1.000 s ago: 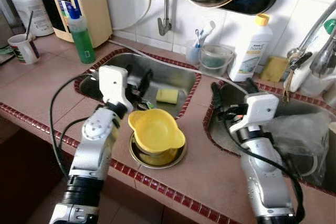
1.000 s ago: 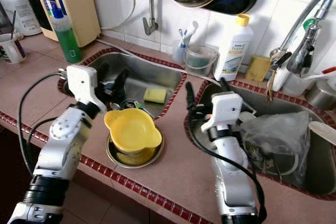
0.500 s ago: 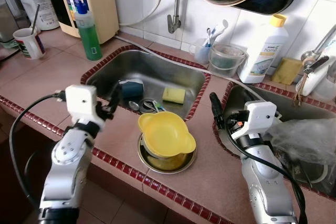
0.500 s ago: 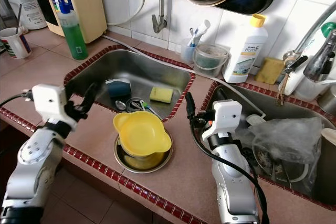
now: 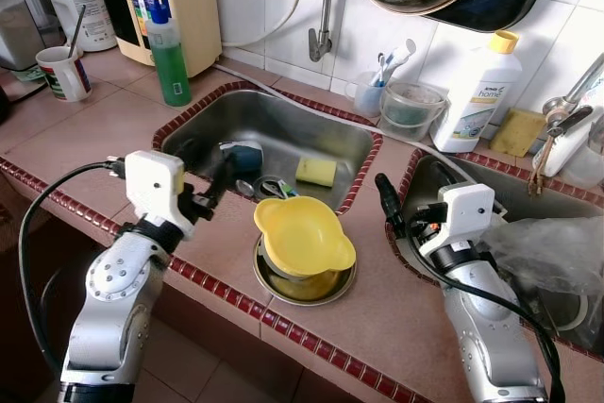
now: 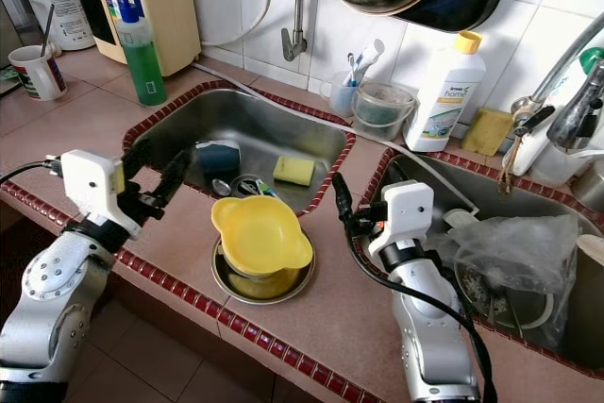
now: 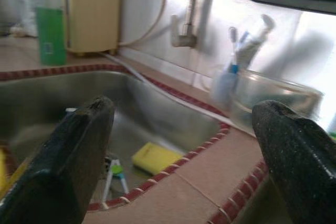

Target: Kitchen organization

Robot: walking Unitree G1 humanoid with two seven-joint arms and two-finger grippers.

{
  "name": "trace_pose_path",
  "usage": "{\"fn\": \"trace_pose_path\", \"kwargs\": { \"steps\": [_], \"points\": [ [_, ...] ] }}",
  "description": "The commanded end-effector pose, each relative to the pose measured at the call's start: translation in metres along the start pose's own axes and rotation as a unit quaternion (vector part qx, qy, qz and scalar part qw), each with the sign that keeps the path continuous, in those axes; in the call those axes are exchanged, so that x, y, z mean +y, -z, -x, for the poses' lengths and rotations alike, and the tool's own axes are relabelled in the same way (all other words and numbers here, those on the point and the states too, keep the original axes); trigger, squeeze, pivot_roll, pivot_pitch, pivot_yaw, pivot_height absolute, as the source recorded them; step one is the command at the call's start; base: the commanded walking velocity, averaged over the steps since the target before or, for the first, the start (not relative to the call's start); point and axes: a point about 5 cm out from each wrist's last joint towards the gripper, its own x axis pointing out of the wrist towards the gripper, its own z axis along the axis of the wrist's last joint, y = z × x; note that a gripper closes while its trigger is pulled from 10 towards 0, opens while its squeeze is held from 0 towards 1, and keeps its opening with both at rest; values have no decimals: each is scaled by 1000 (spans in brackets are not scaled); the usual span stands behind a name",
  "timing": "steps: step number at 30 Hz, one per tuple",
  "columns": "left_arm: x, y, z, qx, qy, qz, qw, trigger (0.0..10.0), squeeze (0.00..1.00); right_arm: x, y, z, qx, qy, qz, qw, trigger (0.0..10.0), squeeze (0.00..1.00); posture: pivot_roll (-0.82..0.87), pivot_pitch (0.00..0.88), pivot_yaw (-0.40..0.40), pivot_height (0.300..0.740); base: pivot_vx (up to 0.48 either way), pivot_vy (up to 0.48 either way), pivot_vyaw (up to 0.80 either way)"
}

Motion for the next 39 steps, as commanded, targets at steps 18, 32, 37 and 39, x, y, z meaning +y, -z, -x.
{"fn": "trace_pose_path", "kwargs": {
  "steps": [18,32,37,39],
  "points": [
    [-21,-15,29,28,179,-21,983,10000,0,6,5,-8,38,-152,-39,987,10000,0,126,0,-73,740,0,0,0],
    [-33,-12,59,51,243,-53,967,10000,0,0,1,-19,46,-212,-41,975,10000,0,158,0,-91,740,0,0,0],
    [-37,-15,58,43,248,-53,966,10000,0,2,-2,-26,54,-241,-46,968,10000,0,162,0,-105,740,0,0,0],
    [-41,-17,57,36,252,-55,966,10000,0,3,-2,-30,65,-261,-51,962,10000,0,166,0,-116,740,0,0,0]
  ]
}}
